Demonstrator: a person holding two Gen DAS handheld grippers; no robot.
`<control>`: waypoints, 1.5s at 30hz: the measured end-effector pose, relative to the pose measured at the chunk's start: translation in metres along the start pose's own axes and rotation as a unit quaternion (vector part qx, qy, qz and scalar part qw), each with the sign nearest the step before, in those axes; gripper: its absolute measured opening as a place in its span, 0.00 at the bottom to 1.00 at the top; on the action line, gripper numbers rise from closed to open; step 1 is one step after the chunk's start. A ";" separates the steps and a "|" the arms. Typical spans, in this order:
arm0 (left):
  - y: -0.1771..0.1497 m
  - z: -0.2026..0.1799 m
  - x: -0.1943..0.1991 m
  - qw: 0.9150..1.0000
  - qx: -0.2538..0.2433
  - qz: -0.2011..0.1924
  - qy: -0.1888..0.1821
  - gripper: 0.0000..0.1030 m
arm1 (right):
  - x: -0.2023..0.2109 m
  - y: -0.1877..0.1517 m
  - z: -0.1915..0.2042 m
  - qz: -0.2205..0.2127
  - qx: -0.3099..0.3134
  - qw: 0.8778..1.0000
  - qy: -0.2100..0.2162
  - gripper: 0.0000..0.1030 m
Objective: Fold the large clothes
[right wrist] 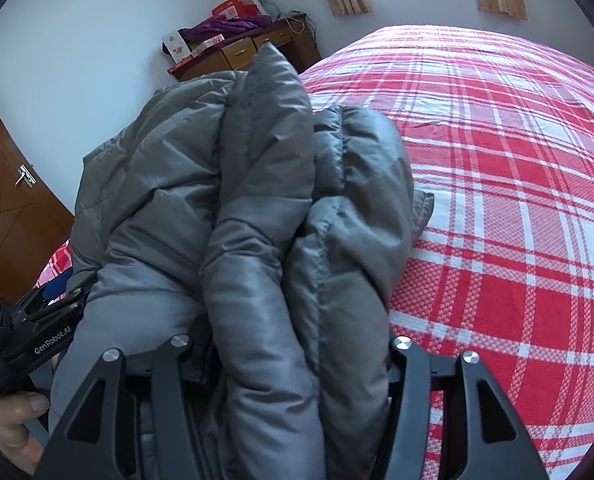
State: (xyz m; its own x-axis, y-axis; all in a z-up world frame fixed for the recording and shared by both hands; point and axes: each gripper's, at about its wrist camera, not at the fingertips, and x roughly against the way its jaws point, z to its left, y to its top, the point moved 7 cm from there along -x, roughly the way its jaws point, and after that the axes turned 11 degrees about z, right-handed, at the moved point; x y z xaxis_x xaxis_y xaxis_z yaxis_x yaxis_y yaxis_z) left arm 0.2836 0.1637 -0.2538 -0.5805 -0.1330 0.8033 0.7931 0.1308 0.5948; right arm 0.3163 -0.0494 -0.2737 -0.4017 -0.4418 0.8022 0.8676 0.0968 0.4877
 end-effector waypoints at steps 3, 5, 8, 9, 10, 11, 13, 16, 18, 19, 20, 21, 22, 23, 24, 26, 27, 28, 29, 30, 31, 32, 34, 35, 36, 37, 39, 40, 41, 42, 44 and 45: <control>0.000 0.006 0.012 1.000 0.008 0.006 0.002 0.85 | 0.005 0.002 -0.002 0.001 -0.001 1.000 -0.019 0.67; -0.001 0.011 0.028 1.000 0.014 0.002 0.004 0.85 | 0.015 0.005 0.000 0.000 0.002 0.999 -0.035 0.67; 0.001 0.018 0.065 0.999 0.019 -0.031 0.006 0.85 | 0.039 0.005 0.008 -0.014 0.010 0.998 -0.053 0.69; 0.001 0.018 0.074 0.999 0.020 -0.038 0.003 0.85 | 0.048 0.005 0.012 -0.023 0.015 0.998 -0.056 0.74; 0.002 0.020 0.087 0.999 0.022 -0.047 0.000 0.85 | 0.058 0.004 0.016 -0.033 0.021 0.997 -0.059 0.76; 0.002 0.022 0.100 0.998 0.023 -0.056 0.000 0.85 | 0.068 0.003 0.021 -0.043 0.026 0.997 -0.062 0.77; 0.002 0.024 0.120 0.997 0.023 -0.067 0.006 0.85 | 0.082 0.000 0.029 -0.056 0.036 0.996 -0.060 0.77; 0.005 0.026 0.153 0.995 0.026 -0.094 -0.006 0.85 | 0.106 -0.007 0.045 -0.073 0.051 0.994 -0.066 0.77; 0.006 0.025 0.169 0.994 0.025 -0.108 -0.009 0.85 | 0.121 -0.012 0.056 -0.089 0.060 0.992 -0.069 0.78; 0.007 0.024 0.178 0.993 0.023 -0.116 -0.014 0.85 | 0.128 -0.013 0.063 -0.098 0.066 0.991 -0.068 0.79; 0.008 0.023 0.184 0.992 0.020 -0.121 -0.018 0.85 | 0.134 -0.015 0.070 -0.106 0.072 0.990 -0.066 0.80; 0.009 0.021 0.189 0.992 0.018 -0.125 -0.019 0.85 | 0.141 -0.016 0.076 -0.114 0.078 0.988 -0.067 0.80; 0.009 0.021 0.192 0.992 0.017 -0.127 -0.019 0.85 | 0.146 -0.018 0.077 -0.118 0.081 0.987 -0.068 0.80; 0.010 0.020 0.196 0.991 0.016 -0.131 -0.023 0.85 | 0.152 -0.017 0.081 -0.124 0.085 0.986 -0.070 0.80; 0.010 0.019 0.200 0.990 0.014 -0.135 -0.027 0.85 | 0.156 -0.016 0.084 -0.128 0.089 0.985 -0.072 0.80; 0.010 0.019 0.204 0.990 0.012 -0.138 -0.028 0.85 | 0.165 -0.019 0.090 -0.137 0.094 0.983 -0.075 0.81; 0.010 0.019 0.205 0.990 0.012 -0.139 -0.029 0.85 | 0.169 -0.020 0.091 -0.141 0.095 0.983 -0.076 0.82; 0.011 0.019 0.206 0.990 0.011 -0.139 -0.031 0.85 | 0.172 -0.020 0.094 -0.144 0.096 0.982 -0.076 0.82; 0.011 0.020 0.207 0.990 0.013 -0.139 -0.032 0.85 | 0.174 -0.020 0.095 -0.146 0.096 0.982 -0.077 0.82; 0.012 0.021 0.208 0.989 0.014 -0.140 -0.033 0.85 | 0.175 -0.021 0.096 -0.148 0.097 0.981 -0.077 0.82; 0.012 0.021 0.207 0.989 0.016 -0.141 -0.033 0.85 | 0.176 -0.022 0.097 -0.149 0.099 0.981 -0.077 0.82; 0.012 0.022 0.207 0.989 0.017 -0.142 -0.033 0.85 | 0.177 -0.022 0.098 -0.150 0.100 0.981 -0.077 0.82; 0.013 0.025 0.207 0.989 0.018 -0.143 -0.032 0.85 | 0.177 -0.022 0.099 -0.150 0.102 0.980 -0.076 0.82; 0.013 0.026 0.207 0.989 0.019 -0.143 -0.033 0.85 | 0.178 -0.022 0.100 -0.151 0.103 0.980 -0.076 0.82; 0.013 0.026 0.207 0.989 0.020 -0.143 -0.033 0.85 | 0.178 -0.021 0.101 -0.152 0.104 0.980 -0.075 0.82; 0.013 0.027 0.207 0.989 0.021 -0.144 -0.034 0.85 | 0.179 -0.023 0.102 -0.153 0.106 0.980 -0.075 0.82; 0.013 0.027 0.207 0.989 0.020 -0.143 -0.033 0.85 | 0.179 -0.023 0.104 -0.153 0.108 0.979 -0.076 0.82; 0.013 0.027 0.207 0.989 0.020 -0.143 -0.032 0.85 | 0.179 -0.025 0.104 -0.154 0.109 0.979 -0.076 0.82; 0.012 0.026 0.207 0.989 0.019 -0.143 -0.032 0.85 | 0.179 -0.025 0.104 -0.154 0.110 0.979 -0.076 0.82; 0.011 0.026 0.206 0.989 0.019 -0.142 -0.032 0.85 | 0.179 -0.025 0.104 -0.153 0.110 0.979 -0.076 0.82; 0.010 0.026 0.206 0.989 0.018 -0.141 -0.032 0.85 | 0.179 -0.025 0.104 -0.154 0.110 0.979 -0.075 0.82; 0.010 0.026 0.206 0.989 0.017 -0.140 -0.032 0.85 | 0.179 -0.025 0.104 -0.154 0.110 0.979 -0.075 0.82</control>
State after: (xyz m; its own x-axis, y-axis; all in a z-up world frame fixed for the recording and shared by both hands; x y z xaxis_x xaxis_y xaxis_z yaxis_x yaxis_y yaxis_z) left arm 0.1673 0.1629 -0.0817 -0.7885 -0.1067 0.6057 0.5928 0.1304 0.7947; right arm 0.1920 -0.0379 -0.1071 -0.6868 -0.3449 0.6397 0.6218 0.1768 0.7629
